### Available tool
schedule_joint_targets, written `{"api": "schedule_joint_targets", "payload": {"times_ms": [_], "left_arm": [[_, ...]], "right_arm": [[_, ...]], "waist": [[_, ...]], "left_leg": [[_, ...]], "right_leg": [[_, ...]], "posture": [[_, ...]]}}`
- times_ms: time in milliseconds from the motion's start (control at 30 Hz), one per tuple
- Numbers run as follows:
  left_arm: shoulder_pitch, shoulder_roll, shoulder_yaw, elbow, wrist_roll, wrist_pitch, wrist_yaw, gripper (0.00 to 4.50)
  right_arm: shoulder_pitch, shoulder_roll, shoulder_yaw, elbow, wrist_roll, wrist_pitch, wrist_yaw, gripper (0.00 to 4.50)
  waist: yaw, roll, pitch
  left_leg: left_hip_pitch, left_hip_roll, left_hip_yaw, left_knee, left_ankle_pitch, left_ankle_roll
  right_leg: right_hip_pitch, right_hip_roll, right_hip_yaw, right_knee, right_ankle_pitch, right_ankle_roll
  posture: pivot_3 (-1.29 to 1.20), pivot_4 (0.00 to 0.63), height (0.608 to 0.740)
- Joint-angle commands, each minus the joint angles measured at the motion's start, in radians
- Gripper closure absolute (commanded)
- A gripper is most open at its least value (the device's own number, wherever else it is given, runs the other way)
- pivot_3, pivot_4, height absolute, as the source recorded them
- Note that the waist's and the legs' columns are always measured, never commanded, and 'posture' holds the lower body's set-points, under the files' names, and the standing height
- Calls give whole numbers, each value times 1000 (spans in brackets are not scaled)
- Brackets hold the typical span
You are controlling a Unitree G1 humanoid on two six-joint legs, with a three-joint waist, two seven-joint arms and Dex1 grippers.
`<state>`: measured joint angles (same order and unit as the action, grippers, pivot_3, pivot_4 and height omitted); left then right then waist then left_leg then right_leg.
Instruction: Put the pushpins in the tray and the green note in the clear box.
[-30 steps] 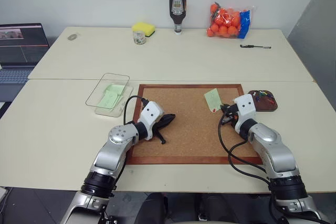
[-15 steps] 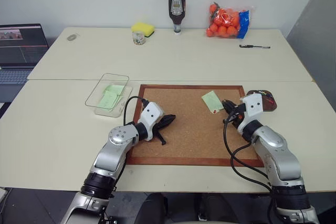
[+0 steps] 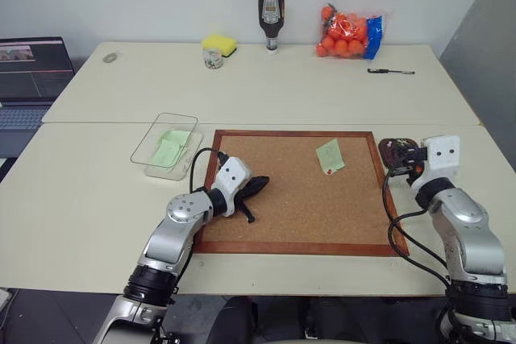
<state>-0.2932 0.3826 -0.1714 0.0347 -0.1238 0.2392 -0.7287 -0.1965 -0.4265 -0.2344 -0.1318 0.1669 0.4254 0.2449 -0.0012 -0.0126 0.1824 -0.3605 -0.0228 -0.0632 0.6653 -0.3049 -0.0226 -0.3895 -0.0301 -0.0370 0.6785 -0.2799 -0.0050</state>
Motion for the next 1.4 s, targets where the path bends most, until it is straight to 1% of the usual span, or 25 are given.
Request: {"api": "schedule_joint_targets", "payload": {"times_ms": [33, 367, 600, 633, 733, 1267, 1400], "left_arm": [[6, 0, -25, 13, 16, 10, -6, 4500], [7, -6, -27, 9, 18, 12, -5, 4500], [13, -5, -27, 2, 18, 15, -1, 4500], [13, -5, -27, 2, 18, 15, -1, 4500], [13, -4, -27, 3, 18, 14, -2, 4500], [9, -4, -29, 6, 19, 13, -5, 4500], [12, -2, -29, 1, 20, 14, -3, 4500]], "right_arm": [[-54, -35, -23, 35, -13, 15, -12, 4462], [-147, -64, -14, 204, -13, 30, 22, 4462], [-151, -65, -14, 213, -12, 37, 30, 2925], [-149, -65, -15, 209, -13, 36, 30, 2795], [-138, -63, -22, 189, -8, 47, 32, 2134], [-136, -56, -20, 182, 32, 140, 40, 2134], [-150, -47, -40, 180, 50, 190, 23, 2134]], "waist": [[0, 0, 0], [0, 0, 0], [0, 0, 0], [0, 0, 0], [0, 0, 0], [0, 0, 0], [0, 0, 0]], "left_leg": [[0, 0, 0, 0, 0, 0], [0, 0, 1, 0, 0, 1], [0, 0, 1, 0, 0, 1], [0, 0, 1, 0, 0, 1], [0, 0, 1, 0, 0, 1], [0, 0, 1, 0, 0, 1], [0, 0, 1, 0, 0, 1]], "right_leg": [[0, 0, 0, 0, 0, 0], [0, 0, 1, 0, 0, 0], [0, 0, 1, 0, 0, 0], [0, 0, 1, 0, 0, 0], [0, 0, 1, 0, 0, 0], [0, 0, 1, 0, 0, 0], [0, 0, 1, 0, 0, 0]], "posture": [[0, 150, 740], [0, 150, 740], [0, 150, 740], [0, 150, 740], [0, 150, 740], [0, 150, 740], [0, 150, 740]]}}
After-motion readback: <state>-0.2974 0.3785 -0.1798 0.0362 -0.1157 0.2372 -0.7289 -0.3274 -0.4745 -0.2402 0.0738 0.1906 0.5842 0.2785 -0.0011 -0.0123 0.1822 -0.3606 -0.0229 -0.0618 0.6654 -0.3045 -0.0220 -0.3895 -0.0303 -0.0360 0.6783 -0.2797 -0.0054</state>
